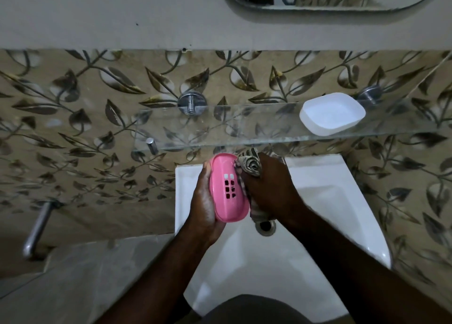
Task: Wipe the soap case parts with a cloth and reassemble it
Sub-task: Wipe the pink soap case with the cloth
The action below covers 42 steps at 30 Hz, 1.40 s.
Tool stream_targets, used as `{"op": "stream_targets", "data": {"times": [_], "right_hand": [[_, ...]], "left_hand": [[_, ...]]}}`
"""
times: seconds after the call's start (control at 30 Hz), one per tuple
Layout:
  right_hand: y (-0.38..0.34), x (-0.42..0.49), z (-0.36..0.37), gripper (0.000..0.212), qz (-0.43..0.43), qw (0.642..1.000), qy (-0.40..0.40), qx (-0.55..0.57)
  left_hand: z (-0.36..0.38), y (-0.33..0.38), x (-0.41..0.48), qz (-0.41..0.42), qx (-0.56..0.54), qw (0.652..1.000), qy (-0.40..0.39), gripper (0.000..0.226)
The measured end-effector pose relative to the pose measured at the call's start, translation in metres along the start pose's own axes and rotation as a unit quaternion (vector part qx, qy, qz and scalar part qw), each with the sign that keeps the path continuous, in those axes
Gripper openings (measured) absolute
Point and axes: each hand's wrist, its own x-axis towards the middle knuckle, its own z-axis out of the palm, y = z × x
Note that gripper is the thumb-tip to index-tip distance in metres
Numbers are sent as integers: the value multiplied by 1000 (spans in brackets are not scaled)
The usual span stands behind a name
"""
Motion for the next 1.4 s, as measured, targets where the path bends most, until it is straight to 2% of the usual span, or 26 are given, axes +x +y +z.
{"op": "stream_targets", "data": {"times": [0.1,0.2,0.27,0.37,0.4,0.5,0.6,0.67,0.73,0.83,0.93,1.07,1.17,1.23,1.3,1.4], "right_hand": [[4,-24,9,10,36,996,-72,36],[2,-43,9,18,30,991,-125,32],[-2,-35,3,15,17,995,-92,42],[-12,-15,-8,5,-15,1000,25,9],[-15,-12,-10,5,-23,999,34,-1],[-16,-25,-7,23,-139,986,-38,-88],[-11,-54,2,33,-234,954,-124,-138],[-9,-59,0,31,-271,938,-147,-161],[-5,-47,-5,33,-291,930,-134,-181],[-3,-19,-8,35,-266,941,-75,-197],[-8,-21,-7,34,-236,961,-41,-136],[-3,-62,2,37,-262,947,-148,-115],[1,-51,-2,33,-280,938,-157,-129],[-1,-32,-6,39,-255,948,-120,-150],[-6,-19,-8,47,-193,968,-61,-147],[-10,-28,-2,39,-175,973,-34,-147]], "left_hand": [[-4,10,4,8,-14,1000,1,64],[-8,13,6,-1,-21,1000,8,72],[-7,9,4,-17,-25,1000,-1,71],[0,-1,0,-33,-17,999,-5,57],[3,-2,-1,-37,-19,999,-3,54],[2,7,2,-47,-29,998,1,60],[-2,16,7,-80,-43,996,25,79],[-3,14,6,-79,-52,995,35,80],[-3,9,3,-86,-58,994,31,71],[1,4,-2,-89,-72,993,17,58],[2,11,-2,-76,-67,995,7,63],[-7,17,4,-81,-69,994,26,79],[-9,12,4,-97,-77,992,29,78],[-5,8,2,-92,-68,993,28,67],[-1,7,1,-75,-52,996,23,61],[1,12,0,-76,-28,996,24,65]]}}
